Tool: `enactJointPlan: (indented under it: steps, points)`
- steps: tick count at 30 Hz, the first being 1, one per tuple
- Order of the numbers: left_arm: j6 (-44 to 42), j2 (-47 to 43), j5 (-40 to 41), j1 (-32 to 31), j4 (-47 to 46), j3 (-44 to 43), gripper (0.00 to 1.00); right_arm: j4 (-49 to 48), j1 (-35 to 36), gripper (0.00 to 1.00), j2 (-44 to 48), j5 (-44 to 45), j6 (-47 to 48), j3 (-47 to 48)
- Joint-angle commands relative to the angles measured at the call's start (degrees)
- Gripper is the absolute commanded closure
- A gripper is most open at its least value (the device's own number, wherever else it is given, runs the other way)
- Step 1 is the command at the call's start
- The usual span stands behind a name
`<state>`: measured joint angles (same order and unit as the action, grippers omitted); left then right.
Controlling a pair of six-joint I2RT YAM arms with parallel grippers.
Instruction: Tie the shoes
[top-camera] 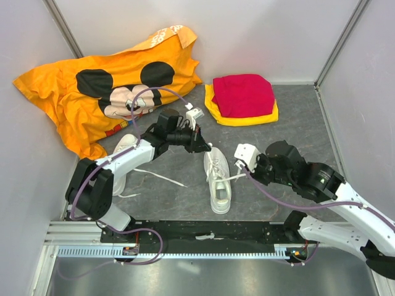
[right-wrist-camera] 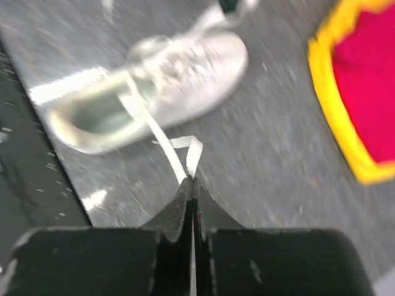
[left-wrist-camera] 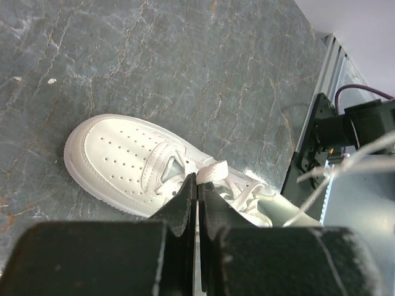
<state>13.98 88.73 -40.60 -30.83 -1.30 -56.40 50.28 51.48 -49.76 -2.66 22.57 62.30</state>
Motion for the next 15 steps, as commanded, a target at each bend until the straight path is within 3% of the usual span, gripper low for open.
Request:
enactJointPlan:
  steps: [1, 11, 15]
  points:
    - [-7.3, -3.1, 1.0, 0.1, 3.8, -3.4, 0.98, 1.4, -3.2, 1.0, 3.8, 12.7, -2.4, -4.9]
    - [-16.3, -5.9, 12.4, 0.2, 9.3, -4.9, 0.98, 3.7, -8.2, 1.0, 8.9, 29.0, 0.3, -11.4]
    - [-18.2, -6.7, 13.4, 0.2, 10.3, -4.9, 0.98, 6.7, -8.2, 1.0, 12.7, 29.9, 2.2, -13.8]
